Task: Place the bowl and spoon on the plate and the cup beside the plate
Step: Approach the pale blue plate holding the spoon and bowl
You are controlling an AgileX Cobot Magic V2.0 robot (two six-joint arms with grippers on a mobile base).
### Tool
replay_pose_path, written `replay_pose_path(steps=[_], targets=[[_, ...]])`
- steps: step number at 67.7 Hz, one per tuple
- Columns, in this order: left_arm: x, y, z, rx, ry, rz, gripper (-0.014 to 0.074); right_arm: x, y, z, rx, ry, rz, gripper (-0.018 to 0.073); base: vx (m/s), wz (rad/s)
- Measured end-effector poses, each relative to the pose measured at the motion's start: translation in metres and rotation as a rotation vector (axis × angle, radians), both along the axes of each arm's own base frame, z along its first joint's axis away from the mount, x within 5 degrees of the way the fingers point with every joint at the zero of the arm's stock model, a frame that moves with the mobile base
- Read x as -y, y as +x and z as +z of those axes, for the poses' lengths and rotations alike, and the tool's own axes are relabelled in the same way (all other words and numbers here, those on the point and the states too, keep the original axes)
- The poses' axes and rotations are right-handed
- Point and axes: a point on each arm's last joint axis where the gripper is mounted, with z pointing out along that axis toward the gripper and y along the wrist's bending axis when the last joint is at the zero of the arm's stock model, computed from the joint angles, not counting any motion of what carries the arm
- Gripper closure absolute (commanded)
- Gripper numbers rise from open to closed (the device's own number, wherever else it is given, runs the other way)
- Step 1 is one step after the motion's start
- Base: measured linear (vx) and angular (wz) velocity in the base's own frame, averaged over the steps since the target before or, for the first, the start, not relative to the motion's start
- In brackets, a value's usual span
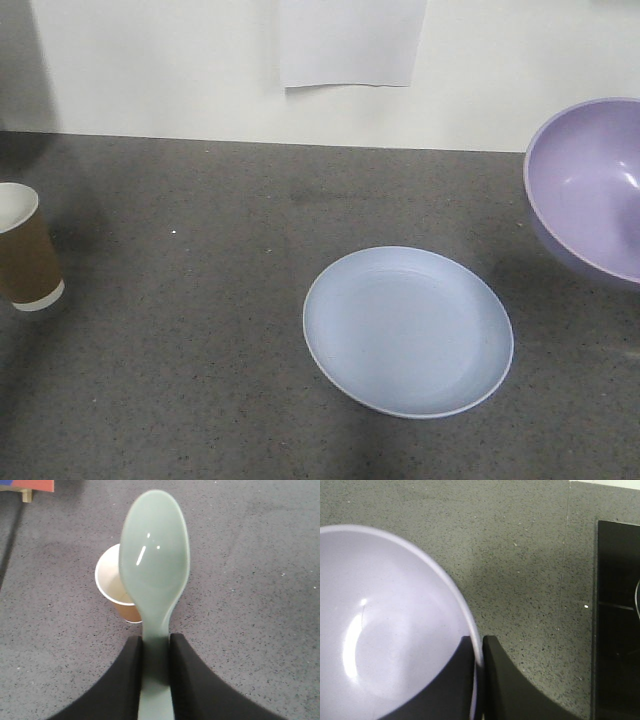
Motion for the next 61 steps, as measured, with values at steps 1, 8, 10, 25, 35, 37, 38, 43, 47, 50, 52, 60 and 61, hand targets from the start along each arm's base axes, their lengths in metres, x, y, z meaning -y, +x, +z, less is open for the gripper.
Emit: replay_pose_path(steps=[1,8,10,25,35,37,38,43,47,50,52,60,61], targets=[[0.0000,0.0000,0.0000,0.000,0.000,0.000,0.0603,0.0000,0.0000,0.0000,0.000,0.000,0.000,0.0566,0.03,0.10],[0.0000,0.0000,0.0000,0.000,0.000,0.000,0.0603,0.0000,0.0000,0.0000,0.000,0.000,0.000,0.0566,0.03,0.08],[0.0000,0.0000,0.0000,0.000,0.000,0.000,0.0603,0.0000,0.0000,0.0000,0.000,0.000,0.000,0.0566,0.02,0.06],[0.0000,0.0000,0.0000,0.000,0.000,0.000,0.0603,0.0000,0.0000,0.0000,0.000,0.000,0.000,0.0566,0.01,0.02],[0.0000,0.0000,0.0000,0.000,0.000,0.000,0.0603,0.0000,0.0000,0.0000,0.000,0.000,0.000,0.0566,0.00,0.00],[0.0000,0.0000,0.0000,0.000,0.000,0.000,0.0603,0.0000,0.0000,0.0000,0.000,0.000,0.000,0.0566,0.00,0.00],[0.0000,0.0000,0.0000,0.000,0.000,0.000,0.0603,0.0000,0.0000,0.0000,0.000,0.000,0.000,0.0566,0.00,0.00],[0.0000,0.0000,0.0000,0.000,0.000,0.000,0.0603,0.0000,0.0000,0.0000,0.000,0.000,0.000,0.0566,0.00,0.00],[0.0000,0.0000,0.0000,0.000,0.000,0.000,0.0603,0.0000,0.0000,0.0000,0.000,0.000,0.000,0.0566,0.00,0.00],[0.0000,0.0000,0.0000,0.000,0.000,0.000,0.0603,0.0000,0.0000,0.0000,0.000,0.000,0.000,0.0566,0.00,0.00],[0.0000,0.0000,0.0000,0.000,0.000,0.000,0.0603,0.0000,0.0000,0.0000,0.000,0.000,0.000,0.0566,0.00,0.00],[0.0000,0.0000,0.0000,0.000,0.000,0.000,0.0603,0.0000,0.0000,0.0000,0.000,0.000,0.000,0.0566,0.00,0.00],[0.0000,0.0000,0.0000,0.000,0.000,0.000,0.0603,0.0000,0.0000,0.0000,0.000,0.000,0.000,0.0566,0.00,0.00]])
